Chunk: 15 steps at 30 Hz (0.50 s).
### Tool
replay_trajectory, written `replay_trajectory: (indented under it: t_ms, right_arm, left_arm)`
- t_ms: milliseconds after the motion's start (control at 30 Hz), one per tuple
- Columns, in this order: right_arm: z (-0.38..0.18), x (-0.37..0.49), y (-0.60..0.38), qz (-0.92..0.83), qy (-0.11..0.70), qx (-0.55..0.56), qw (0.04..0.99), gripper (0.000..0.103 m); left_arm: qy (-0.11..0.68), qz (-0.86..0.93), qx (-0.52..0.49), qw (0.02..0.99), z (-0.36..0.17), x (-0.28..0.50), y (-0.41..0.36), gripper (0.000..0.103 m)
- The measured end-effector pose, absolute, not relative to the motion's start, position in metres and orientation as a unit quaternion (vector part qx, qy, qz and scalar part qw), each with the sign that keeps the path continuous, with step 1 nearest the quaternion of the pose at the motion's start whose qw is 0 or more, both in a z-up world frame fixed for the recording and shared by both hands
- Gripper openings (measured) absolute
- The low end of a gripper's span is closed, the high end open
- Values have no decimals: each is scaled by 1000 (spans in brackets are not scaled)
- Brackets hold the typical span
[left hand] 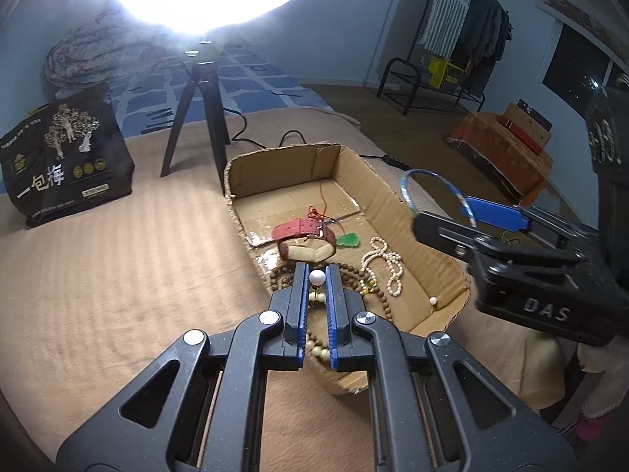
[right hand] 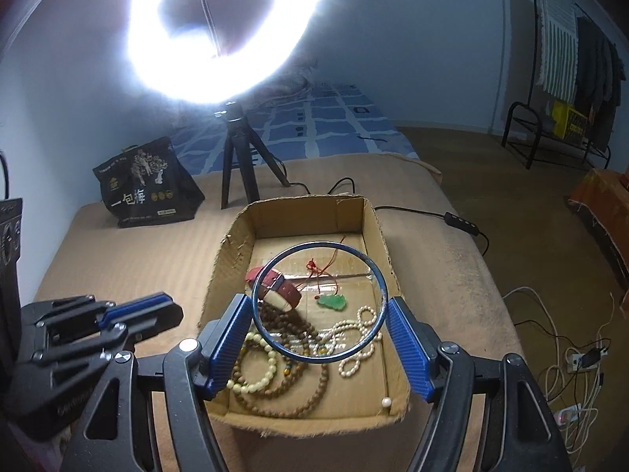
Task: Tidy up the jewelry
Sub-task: 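Carry the pearl bead in the left tool and the bangle in the right tool down into the box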
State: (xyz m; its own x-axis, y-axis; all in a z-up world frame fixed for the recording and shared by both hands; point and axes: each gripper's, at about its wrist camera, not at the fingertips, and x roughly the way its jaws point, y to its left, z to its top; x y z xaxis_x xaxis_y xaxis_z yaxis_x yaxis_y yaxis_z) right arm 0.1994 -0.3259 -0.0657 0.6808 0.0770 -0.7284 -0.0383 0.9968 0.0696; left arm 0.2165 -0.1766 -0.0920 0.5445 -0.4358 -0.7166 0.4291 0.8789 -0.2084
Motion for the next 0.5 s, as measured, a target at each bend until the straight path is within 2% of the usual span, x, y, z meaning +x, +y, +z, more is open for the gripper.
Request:
replay_trajectory:
  t_ms: [500]
  right_arm:
    - [-84, 238, -341, 39, 411, 55, 909, 72]
  left_arm:
    - [417, -243, 6, 876, -107, 226, -199, 6]
